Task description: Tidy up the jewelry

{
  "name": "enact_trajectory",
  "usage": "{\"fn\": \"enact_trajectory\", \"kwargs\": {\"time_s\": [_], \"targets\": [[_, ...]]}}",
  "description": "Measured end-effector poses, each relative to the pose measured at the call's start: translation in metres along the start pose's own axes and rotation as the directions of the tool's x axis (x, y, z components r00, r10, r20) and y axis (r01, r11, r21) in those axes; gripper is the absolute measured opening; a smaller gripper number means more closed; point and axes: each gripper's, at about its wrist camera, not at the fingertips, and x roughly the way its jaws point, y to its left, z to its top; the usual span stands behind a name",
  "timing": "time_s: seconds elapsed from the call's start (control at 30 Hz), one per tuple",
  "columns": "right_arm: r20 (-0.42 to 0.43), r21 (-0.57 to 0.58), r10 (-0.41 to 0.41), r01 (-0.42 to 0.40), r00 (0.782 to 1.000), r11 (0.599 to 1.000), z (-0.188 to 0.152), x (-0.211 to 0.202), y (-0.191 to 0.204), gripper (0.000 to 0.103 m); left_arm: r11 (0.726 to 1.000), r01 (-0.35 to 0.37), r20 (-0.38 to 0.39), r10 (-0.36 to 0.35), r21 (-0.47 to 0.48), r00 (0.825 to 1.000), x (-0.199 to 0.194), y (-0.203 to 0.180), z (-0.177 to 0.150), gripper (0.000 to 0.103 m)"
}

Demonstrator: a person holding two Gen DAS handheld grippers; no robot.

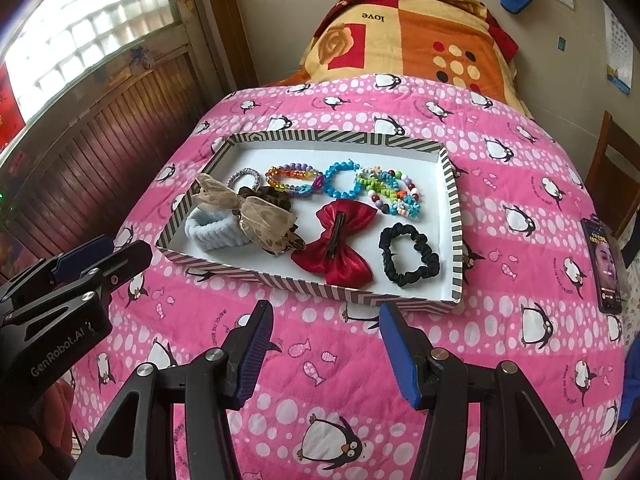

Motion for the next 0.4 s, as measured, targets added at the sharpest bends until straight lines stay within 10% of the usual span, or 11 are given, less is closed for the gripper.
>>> {"fn": "enact_trajectory", "kwargs": {"time_s": [0.4], "targets": [[-0.004,0.007,0.005,-0.005,1.0,1.0,-0.0056,0.0014,-0.0031,0.053,1.0,-0.003,0.013,0.003,0.007,1.0,0.0021,0.0,-0.009,0.049]]}}
